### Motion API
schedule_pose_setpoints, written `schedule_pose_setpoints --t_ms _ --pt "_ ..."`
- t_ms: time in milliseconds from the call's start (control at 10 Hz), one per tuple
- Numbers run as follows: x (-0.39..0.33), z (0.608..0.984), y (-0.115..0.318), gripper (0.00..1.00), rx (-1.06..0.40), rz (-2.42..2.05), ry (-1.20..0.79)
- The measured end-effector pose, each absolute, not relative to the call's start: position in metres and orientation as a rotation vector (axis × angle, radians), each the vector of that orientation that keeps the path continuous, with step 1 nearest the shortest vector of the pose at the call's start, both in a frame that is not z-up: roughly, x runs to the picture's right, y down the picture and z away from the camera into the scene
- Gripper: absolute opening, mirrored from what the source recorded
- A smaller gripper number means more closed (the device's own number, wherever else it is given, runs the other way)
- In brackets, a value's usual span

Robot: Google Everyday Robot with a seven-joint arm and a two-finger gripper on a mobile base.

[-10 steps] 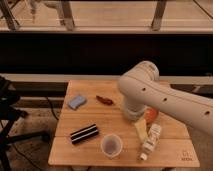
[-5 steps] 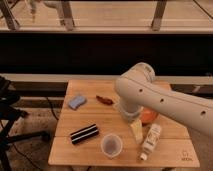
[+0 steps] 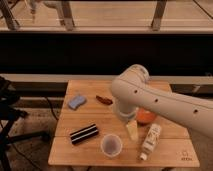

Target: Push the eraser across the table

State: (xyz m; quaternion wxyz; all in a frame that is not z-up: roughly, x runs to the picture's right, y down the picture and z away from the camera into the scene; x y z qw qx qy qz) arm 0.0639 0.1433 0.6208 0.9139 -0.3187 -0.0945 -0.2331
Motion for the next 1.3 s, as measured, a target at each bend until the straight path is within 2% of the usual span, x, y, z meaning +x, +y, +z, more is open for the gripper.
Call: schedule_pose_setpoints --t_ms 1300 --pt "0.031 0.647 0.152 0.99 -0.659 -0.521 -0.269"
